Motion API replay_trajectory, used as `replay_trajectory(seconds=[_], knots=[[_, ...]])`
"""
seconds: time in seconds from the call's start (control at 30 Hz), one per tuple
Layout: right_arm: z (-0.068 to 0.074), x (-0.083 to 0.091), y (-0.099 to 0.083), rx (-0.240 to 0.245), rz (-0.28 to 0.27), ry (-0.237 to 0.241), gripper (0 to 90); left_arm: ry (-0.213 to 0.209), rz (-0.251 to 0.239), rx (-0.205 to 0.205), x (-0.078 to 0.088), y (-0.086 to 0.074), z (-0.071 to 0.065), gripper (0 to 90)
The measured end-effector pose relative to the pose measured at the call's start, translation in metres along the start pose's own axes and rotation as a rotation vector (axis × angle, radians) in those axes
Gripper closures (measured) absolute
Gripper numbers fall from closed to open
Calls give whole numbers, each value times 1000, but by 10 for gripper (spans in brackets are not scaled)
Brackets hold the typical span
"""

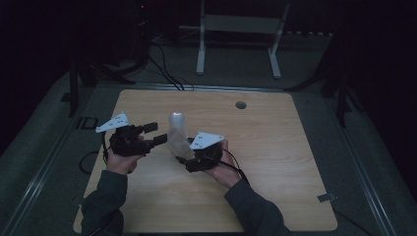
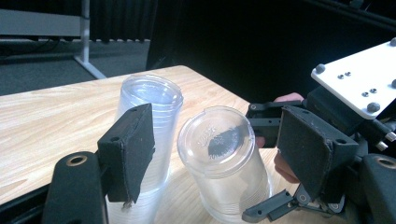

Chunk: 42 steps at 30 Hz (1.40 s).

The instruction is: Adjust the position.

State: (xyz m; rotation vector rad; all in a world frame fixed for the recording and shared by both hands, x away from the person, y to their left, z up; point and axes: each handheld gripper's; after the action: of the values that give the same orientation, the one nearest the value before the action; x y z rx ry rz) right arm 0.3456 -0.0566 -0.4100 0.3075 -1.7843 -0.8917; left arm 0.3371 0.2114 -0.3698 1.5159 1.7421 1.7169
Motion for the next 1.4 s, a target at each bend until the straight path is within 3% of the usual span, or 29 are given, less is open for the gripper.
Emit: replay_trajectory(seconds=[0.43,0.67,0.83,1.1,1.4], knots=[[-4,2,1,19,53,13,291,33,42,-42,5,2,-3,284],[-6,5,4,65,96,17,291,53,73,-67,5,1,-5,283],[-8,7,6,71,110,16,292,59,94,-88,5,1,-7,283],[-8,9,12,139,165,24,299,56,127,-112,5,2,-8,283],[-9,8,17,184,238,28,300,65,169,-134,7,1,-8,283]])
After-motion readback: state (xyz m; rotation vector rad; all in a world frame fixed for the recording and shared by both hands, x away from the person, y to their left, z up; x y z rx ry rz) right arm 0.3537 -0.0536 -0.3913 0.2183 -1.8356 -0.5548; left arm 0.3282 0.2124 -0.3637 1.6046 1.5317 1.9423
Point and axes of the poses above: each handheld gripper's, and its own axes: x roughly backward along the jaws, y roughly out of its top, z roughly to its left, and after that the axes turned 15 degrees about z, right-handed
